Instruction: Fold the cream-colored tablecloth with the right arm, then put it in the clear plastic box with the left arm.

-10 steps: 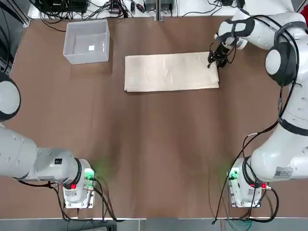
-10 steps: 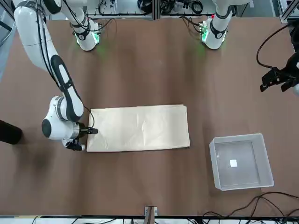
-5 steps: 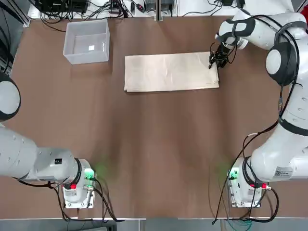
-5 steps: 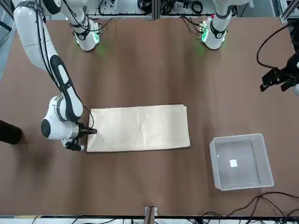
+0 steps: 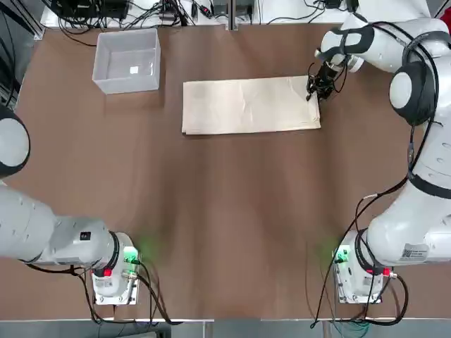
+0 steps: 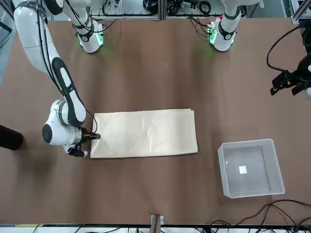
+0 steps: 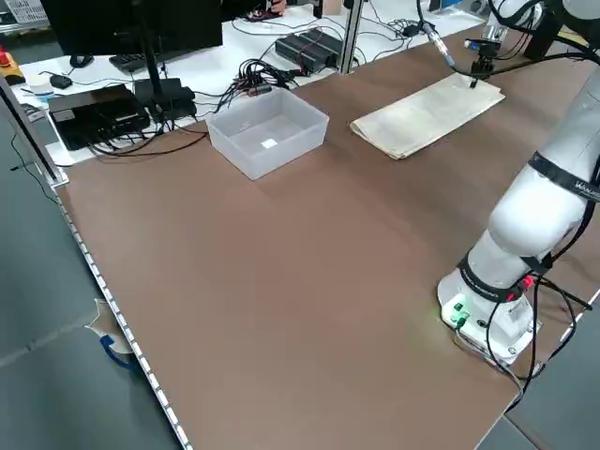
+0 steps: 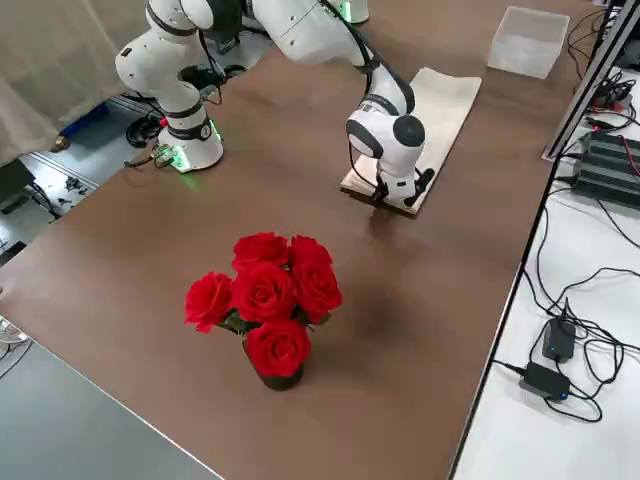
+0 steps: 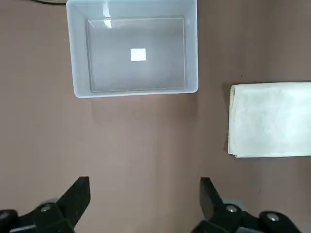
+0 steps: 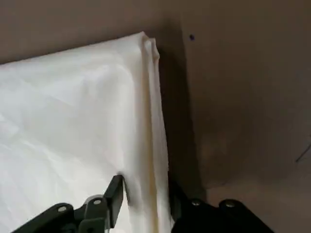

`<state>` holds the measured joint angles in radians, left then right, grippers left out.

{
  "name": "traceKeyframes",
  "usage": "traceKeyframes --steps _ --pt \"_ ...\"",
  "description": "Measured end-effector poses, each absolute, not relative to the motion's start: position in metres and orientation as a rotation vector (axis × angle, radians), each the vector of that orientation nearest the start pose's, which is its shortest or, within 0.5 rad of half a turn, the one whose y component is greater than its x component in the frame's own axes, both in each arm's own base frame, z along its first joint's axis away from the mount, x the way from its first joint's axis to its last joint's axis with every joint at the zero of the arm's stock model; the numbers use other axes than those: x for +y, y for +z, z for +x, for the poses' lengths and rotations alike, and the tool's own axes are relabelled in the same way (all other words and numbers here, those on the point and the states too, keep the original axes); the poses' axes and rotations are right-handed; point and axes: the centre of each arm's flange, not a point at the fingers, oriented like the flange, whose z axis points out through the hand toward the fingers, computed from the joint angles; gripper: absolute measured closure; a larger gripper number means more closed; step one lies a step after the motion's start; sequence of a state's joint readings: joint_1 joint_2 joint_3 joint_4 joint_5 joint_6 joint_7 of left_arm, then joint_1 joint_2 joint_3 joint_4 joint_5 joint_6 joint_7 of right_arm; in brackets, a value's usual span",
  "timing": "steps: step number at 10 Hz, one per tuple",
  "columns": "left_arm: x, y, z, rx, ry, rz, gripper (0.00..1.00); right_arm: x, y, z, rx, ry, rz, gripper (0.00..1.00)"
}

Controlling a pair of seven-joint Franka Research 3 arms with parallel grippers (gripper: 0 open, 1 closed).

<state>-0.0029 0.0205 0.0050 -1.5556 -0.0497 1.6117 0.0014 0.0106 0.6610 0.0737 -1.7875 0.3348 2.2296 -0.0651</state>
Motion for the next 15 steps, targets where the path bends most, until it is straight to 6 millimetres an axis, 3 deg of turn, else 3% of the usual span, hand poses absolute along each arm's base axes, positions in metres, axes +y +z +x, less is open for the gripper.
traceKeyframes --steps 3,6,7,11,13,15 --pt "-0.004 0.62 0.567 -0.003 -0.045 -3.191 0.0 0.06 0.172 0.633 0.105 0.299 -2.835 0.77" --pt "-0.005 0.616 0.569 0.001 -0.036 -3.191 0.0 0.061 0.173 0.634 0.101 0.293 -2.835 0.87" --pt "-0.006 0.615 0.57 0.002 -0.033 -3.191 0.0 0.062 0.174 0.635 0.099 0.291 -2.834 0.95" --pt "-0.006 0.61 0.572 0.002 -0.018 -3.191 0.0 0.065 0.185 0.641 0.076 0.325 -2.82 0.96" --pt "-0.006 0.61 0.572 0.002 -0.019 -3.191 0.0 0.067 0.204 0.65 0.051 0.364 -2.82 0.96" --pt "-0.006 0.61 0.572 0.002 -0.019 -3.191 0.0 0.07 0.235 0.665 0.109 0.403 -2.843 0.96"
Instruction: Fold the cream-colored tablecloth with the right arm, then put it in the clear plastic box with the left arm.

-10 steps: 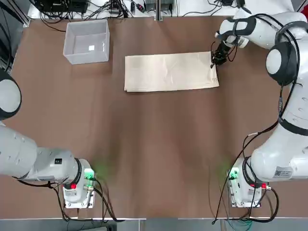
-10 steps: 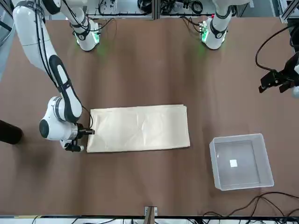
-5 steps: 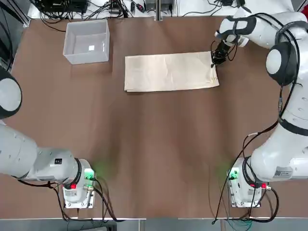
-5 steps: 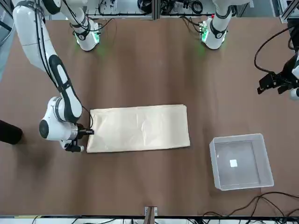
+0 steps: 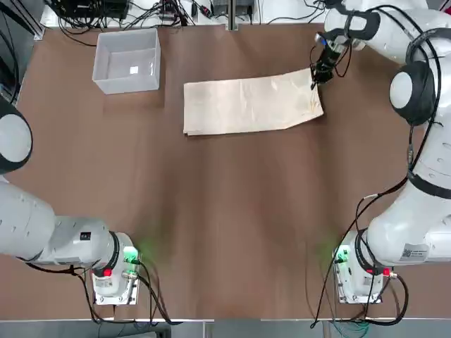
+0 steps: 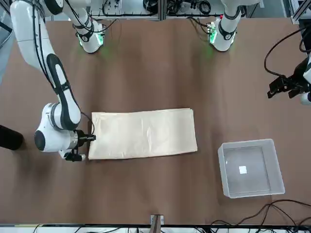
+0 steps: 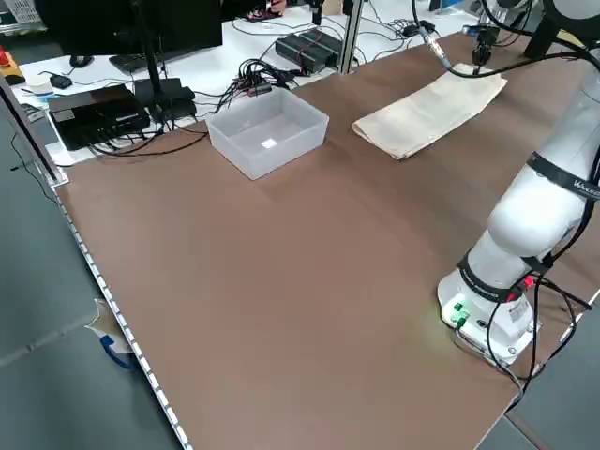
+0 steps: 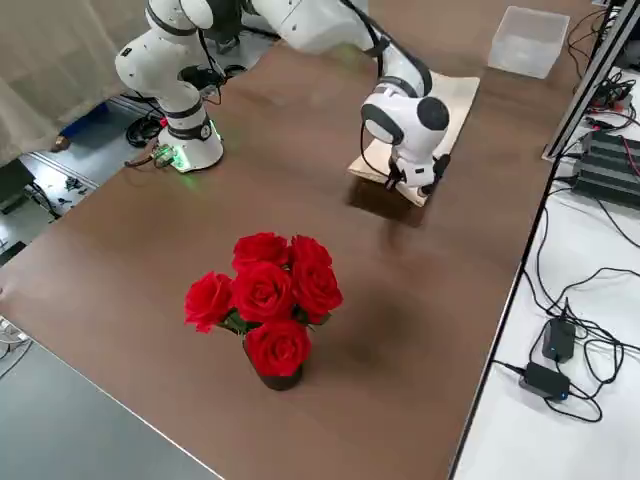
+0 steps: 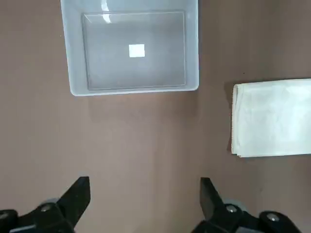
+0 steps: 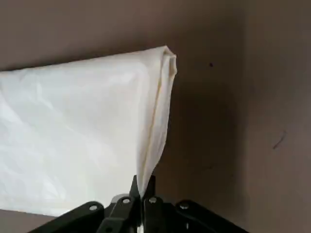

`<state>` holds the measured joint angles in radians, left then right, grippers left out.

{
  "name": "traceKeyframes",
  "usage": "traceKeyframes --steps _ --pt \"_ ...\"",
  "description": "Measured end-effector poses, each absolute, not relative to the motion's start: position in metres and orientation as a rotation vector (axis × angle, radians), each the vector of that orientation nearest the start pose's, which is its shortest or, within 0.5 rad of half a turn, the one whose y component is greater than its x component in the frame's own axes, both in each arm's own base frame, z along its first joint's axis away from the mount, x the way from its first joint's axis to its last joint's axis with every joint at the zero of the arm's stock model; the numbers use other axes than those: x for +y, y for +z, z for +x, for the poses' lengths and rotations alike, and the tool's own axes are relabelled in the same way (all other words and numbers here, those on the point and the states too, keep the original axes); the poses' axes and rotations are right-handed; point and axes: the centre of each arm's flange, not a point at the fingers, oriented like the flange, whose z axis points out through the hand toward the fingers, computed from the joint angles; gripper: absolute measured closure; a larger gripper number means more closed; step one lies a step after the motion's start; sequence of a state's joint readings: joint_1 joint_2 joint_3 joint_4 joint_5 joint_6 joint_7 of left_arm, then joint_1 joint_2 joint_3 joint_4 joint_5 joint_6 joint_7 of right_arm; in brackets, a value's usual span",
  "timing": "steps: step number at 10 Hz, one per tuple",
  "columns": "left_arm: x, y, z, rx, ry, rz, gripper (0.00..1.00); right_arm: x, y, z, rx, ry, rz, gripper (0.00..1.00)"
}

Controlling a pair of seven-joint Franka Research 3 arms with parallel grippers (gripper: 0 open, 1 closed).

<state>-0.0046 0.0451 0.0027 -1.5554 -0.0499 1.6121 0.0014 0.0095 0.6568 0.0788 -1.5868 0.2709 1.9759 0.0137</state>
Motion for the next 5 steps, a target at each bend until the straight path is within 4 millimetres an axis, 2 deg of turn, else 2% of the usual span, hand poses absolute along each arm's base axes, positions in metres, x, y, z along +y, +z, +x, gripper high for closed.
traceKeyframes --steps 2,5 --pt "-0.007 0.61 0.572 0.003 -0.017 -3.192 0.0 0.071 0.274 0.675 0.181 0.364 -2.848 0.96" --pt "-0.008 0.609 0.573 0.007 -0.015 -3.192 0.0 0.074 0.338 0.672 0.348 0.326 -2.85 0.96"
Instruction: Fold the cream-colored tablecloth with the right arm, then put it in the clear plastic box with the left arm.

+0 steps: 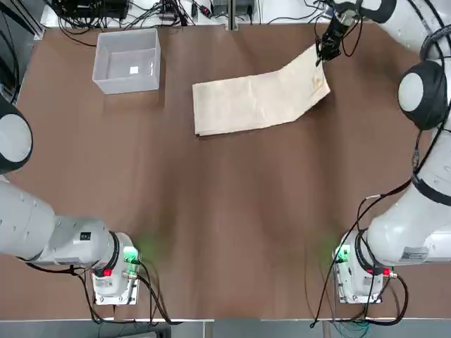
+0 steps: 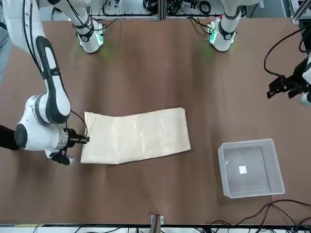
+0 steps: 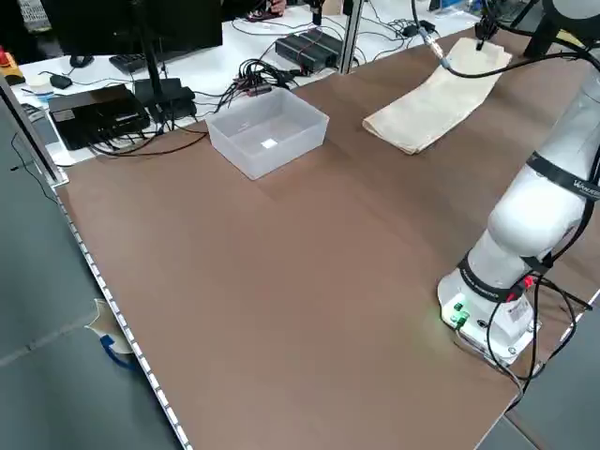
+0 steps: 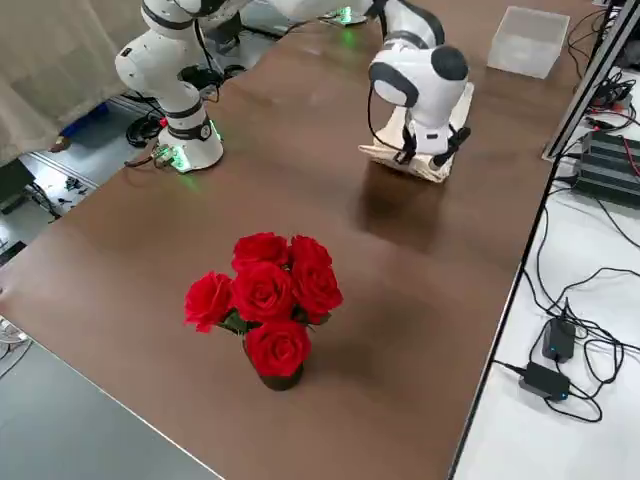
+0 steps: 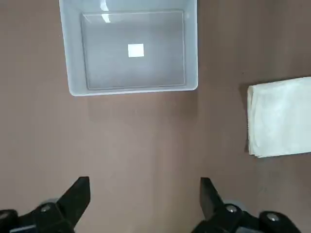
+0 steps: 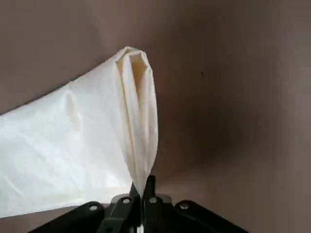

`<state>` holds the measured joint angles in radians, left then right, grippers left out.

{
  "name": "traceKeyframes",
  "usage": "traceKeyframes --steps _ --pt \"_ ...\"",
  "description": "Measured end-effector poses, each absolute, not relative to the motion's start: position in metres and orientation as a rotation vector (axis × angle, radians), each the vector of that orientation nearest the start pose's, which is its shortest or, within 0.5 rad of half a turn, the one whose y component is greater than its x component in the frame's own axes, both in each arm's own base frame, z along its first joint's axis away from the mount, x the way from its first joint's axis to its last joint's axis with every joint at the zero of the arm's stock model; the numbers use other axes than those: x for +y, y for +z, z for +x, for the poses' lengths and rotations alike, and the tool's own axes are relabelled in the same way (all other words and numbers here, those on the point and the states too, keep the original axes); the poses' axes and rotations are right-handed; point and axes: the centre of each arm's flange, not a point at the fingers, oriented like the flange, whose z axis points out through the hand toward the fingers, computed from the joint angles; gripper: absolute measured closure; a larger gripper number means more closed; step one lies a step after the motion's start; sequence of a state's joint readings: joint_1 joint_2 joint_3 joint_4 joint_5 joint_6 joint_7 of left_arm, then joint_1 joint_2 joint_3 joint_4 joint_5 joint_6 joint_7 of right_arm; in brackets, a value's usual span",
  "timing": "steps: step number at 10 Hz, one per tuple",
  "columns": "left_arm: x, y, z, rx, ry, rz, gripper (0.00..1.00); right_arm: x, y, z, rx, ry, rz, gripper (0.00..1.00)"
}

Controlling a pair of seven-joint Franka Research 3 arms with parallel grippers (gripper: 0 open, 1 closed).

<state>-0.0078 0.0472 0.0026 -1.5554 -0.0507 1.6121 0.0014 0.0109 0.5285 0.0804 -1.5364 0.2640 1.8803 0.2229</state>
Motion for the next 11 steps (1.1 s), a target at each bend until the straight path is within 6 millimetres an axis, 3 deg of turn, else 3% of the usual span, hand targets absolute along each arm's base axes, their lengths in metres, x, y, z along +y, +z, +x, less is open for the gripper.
traceKeyframes --steps 2,3,7,11 --pt "-0.009 0.609 0.573 0.009 -0.014 -3.192 0.0 0.075 0.375 0.663 0.463 0.322 -2.848 0.96" --pt "-0.009 0.608 0.573 0.009 -0.013 -3.192 0.0 0.079 0.383 0.659 0.527 0.323 -2.852 0.96" --pt "-0.01 0.608 0.573 0.014 -0.011 -3.192 0.0 0.145 0.387 0.645 0.728 0.303 -2.869 0.96" --pt "-0.011 0.607 0.574 0.014 -0.008 -3.192 0.0 0.174 0.436 0.633 0.821 0.315 -2.841 0.96"
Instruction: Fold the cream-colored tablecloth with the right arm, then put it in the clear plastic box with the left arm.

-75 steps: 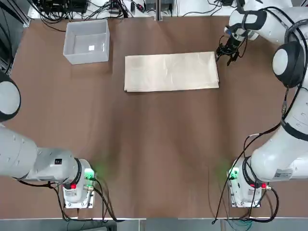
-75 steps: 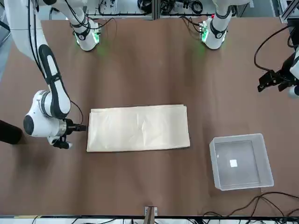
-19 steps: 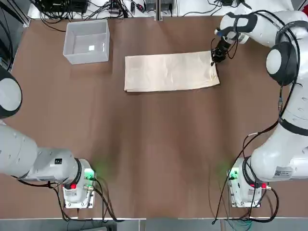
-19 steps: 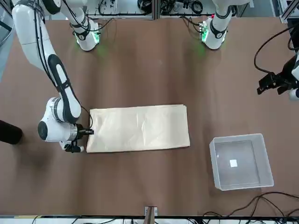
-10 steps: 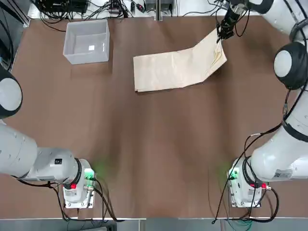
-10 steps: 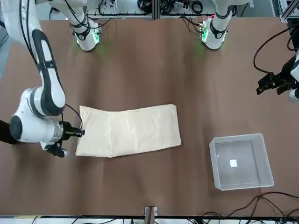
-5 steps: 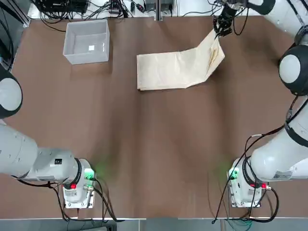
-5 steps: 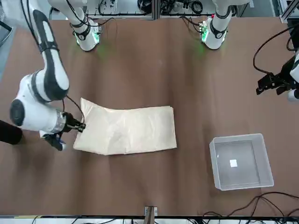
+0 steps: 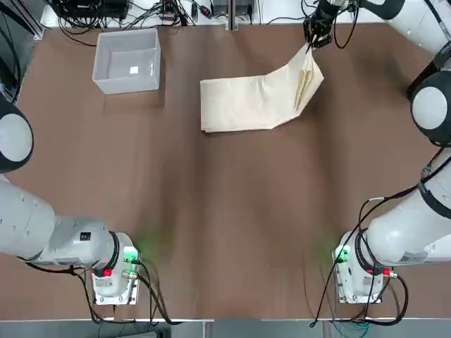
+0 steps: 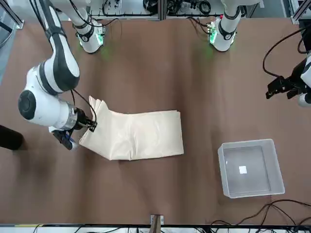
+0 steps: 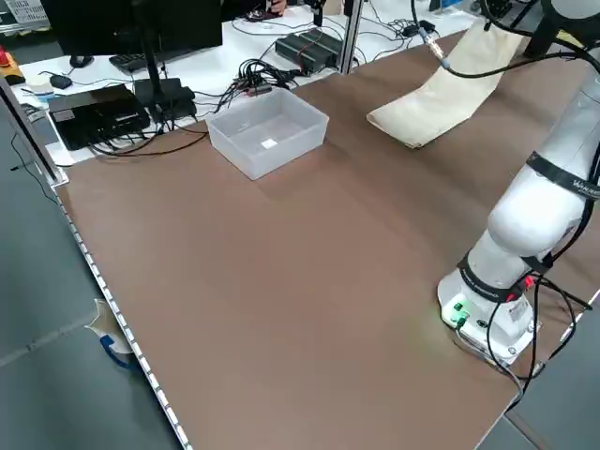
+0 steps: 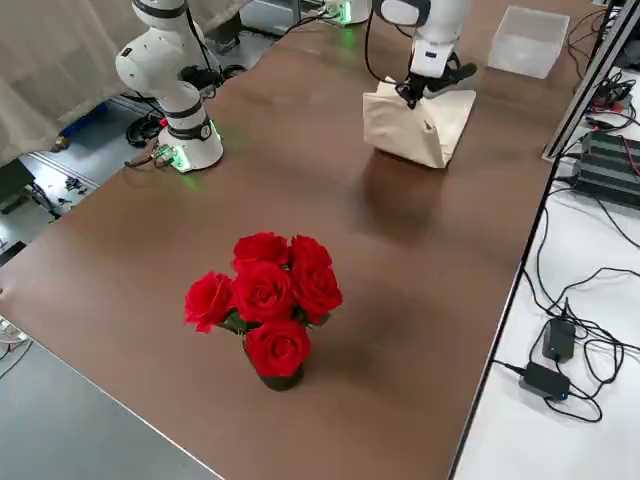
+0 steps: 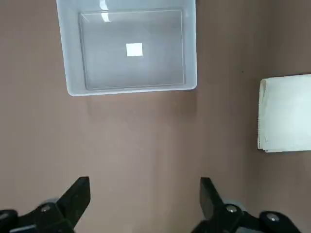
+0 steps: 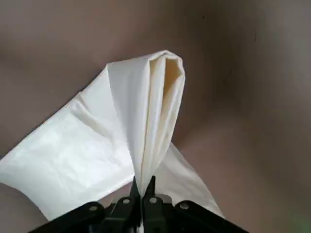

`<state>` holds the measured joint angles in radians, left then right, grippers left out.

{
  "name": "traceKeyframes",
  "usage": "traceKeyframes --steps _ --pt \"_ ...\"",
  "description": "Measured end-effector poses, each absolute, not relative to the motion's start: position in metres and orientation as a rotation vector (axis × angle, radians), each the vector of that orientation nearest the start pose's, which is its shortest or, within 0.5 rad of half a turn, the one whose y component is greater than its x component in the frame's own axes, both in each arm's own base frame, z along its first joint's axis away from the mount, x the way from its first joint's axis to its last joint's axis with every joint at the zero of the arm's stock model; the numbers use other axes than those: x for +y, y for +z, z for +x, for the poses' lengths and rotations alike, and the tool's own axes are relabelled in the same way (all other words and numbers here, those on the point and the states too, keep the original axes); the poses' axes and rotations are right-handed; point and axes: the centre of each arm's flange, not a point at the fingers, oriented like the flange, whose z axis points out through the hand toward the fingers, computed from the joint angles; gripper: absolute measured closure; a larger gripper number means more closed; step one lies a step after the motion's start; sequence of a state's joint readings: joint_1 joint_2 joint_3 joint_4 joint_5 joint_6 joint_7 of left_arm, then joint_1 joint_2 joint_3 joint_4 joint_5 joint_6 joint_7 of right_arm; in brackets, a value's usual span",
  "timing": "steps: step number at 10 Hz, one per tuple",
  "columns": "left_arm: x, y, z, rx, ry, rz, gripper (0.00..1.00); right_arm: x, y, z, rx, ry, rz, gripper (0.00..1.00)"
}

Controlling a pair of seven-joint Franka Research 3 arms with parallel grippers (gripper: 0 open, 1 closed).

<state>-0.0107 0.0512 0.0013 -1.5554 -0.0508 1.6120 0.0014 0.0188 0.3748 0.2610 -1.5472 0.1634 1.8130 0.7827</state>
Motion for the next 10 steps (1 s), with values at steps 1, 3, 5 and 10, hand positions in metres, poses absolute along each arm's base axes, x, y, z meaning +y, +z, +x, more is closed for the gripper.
traceKeyframes --steps 1,3,5,10 --pt "-0.011 0.607 0.574 0.014 -0.008 -3.192 0.0 0.183 0.442 0.63 0.848 0.311 -2.838 0.96" --pt "-0.014 0.607 0.574 0.022 -0.008 -3.193 0.0 0.204 0.444 0.624 0.909 0.311 -2.842 0.96" --pt "-0.019 0.607 0.574 0.035 -0.007 -3.193 0.0 0.226 0.447 0.615 0.941 0.302 -2.855 0.96" --pt "-0.019 0.606 0.574 0.035 -0.006 -3.193 0.0 0.255 0.498 0.605 0.932 0.298 -2.85 0.96"
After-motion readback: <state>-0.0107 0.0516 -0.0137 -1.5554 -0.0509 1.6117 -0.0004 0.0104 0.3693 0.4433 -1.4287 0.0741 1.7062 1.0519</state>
